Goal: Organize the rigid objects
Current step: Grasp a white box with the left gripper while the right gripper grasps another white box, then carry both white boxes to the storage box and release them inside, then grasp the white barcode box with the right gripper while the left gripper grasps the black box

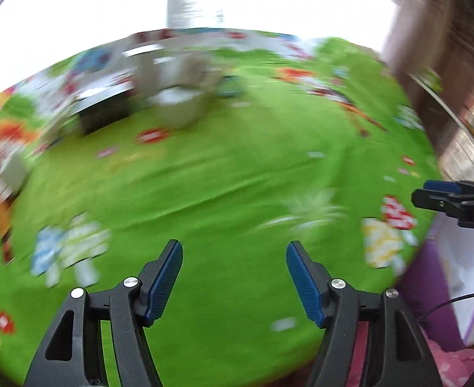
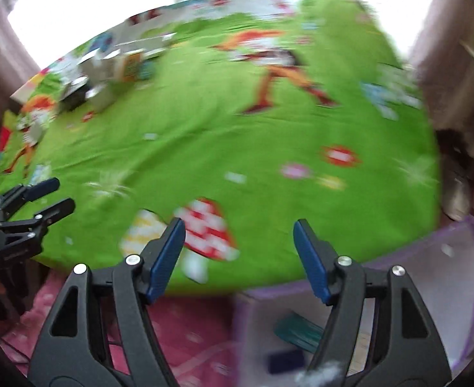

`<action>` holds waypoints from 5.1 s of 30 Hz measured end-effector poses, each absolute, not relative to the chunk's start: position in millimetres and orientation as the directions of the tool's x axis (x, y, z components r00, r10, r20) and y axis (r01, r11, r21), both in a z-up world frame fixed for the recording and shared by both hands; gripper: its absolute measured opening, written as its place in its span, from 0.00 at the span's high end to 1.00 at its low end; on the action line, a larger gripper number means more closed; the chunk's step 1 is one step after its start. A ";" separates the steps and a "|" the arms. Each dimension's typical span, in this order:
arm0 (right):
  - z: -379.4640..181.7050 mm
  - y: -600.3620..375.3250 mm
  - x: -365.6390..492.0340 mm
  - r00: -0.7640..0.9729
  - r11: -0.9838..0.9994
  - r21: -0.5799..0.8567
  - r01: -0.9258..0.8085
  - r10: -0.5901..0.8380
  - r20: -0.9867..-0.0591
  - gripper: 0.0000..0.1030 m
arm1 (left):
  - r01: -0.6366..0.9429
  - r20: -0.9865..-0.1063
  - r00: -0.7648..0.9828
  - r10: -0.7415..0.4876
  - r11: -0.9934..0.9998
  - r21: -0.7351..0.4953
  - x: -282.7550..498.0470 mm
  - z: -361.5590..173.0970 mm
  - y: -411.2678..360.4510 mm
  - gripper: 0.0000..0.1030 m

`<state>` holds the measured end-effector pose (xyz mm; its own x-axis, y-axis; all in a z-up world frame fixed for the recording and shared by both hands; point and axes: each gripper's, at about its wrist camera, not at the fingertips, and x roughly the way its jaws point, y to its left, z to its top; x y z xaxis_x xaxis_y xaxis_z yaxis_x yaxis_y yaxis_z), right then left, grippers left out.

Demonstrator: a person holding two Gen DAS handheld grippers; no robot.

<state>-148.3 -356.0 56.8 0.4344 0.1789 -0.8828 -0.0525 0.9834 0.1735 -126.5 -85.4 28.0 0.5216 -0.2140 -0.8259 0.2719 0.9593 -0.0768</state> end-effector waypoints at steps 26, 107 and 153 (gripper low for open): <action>22.9 -150.6 17.2 0.483 0.896 0.026 -0.443 0.263 -0.835 0.55 | -0.202 -0.788 0.603 0.127 0.979 0.003 -1.7 19.0 119.7 0.28; 224.2 -462.9 -357.4 0.889 0.902 -0.147 0.406 -0.427 -0.164 0.55 | 0.569 -0.159 0.816 -0.556 0.719 0.399 -297.3 218.5 -342.1 0.61; 68.6 -312.1 -173.6 0.532 0.955 -0.092 -0.281 0.075 -0.844 0.30 | 0.284 -0.841 0.511 -0.177 0.958 -0.030 -124.8 21.0 -88.9 0.32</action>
